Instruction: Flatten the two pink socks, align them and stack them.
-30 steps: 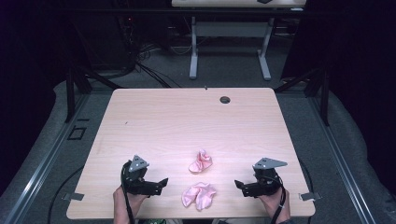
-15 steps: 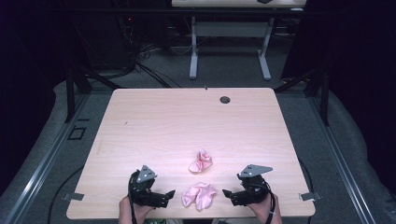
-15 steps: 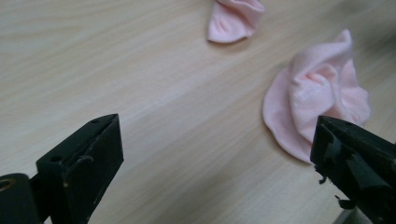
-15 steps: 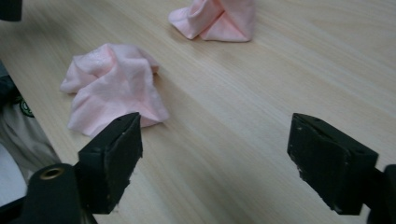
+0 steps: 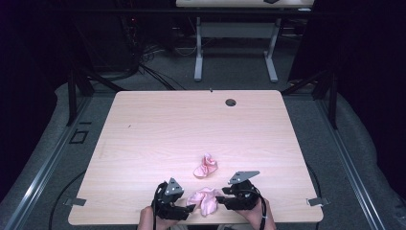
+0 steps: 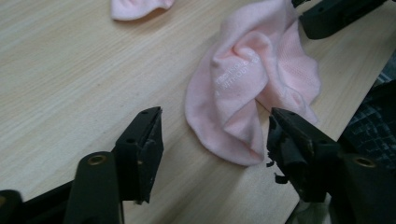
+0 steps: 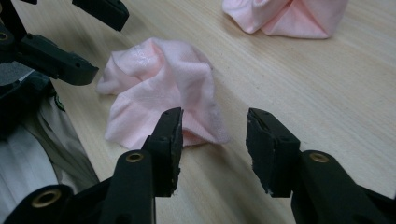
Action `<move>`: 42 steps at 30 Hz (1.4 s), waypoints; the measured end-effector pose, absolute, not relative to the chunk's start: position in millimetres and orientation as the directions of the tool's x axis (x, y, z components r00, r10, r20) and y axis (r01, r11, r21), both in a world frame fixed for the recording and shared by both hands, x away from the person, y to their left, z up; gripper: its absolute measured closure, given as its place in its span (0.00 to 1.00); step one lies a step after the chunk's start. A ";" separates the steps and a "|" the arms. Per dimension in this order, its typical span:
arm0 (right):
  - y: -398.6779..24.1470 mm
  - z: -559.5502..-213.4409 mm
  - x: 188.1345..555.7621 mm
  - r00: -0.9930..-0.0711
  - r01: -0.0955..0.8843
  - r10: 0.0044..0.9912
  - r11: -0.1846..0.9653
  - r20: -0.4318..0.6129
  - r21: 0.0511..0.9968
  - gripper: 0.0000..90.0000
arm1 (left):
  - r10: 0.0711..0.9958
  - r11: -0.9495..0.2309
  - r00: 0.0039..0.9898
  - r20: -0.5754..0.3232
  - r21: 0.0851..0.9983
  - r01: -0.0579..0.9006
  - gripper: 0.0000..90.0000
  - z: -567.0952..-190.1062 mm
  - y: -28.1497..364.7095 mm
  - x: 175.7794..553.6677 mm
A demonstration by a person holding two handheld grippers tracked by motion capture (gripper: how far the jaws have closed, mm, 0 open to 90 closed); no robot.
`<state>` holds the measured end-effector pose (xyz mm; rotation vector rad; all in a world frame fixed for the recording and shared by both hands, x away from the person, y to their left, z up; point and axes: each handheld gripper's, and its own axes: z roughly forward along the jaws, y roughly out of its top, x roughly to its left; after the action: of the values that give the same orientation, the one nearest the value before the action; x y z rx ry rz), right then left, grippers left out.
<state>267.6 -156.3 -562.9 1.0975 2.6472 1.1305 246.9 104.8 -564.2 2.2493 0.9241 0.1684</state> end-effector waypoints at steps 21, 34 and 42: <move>-173.0 -543.3 294.5 -0.742 0.573 0.665 0.564 0.084 0.595 0.85 | 0.631 -0.598 0.775 -0.030 0.618 0.511 0.67 -564.6 78.2 247.7; -177.6 -548.6 267.7 -0.689 0.622 0.712 0.488 0.134 0.612 0.67 | 0.705 -0.492 0.699 -0.121 0.627 0.605 0.52 -550.2 105.2 269.8; -166.7 -560.7 265.3 -0.687 0.627 0.720 0.521 0.097 0.579 0.71 | 0.708 -0.530 0.700 -0.097 0.582 0.617 0.58 -564.6 83.4 273.8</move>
<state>265.3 -166.7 -560.7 1.1609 2.6012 0.8951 273.8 83.4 -564.6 2.3124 1.0083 0.2003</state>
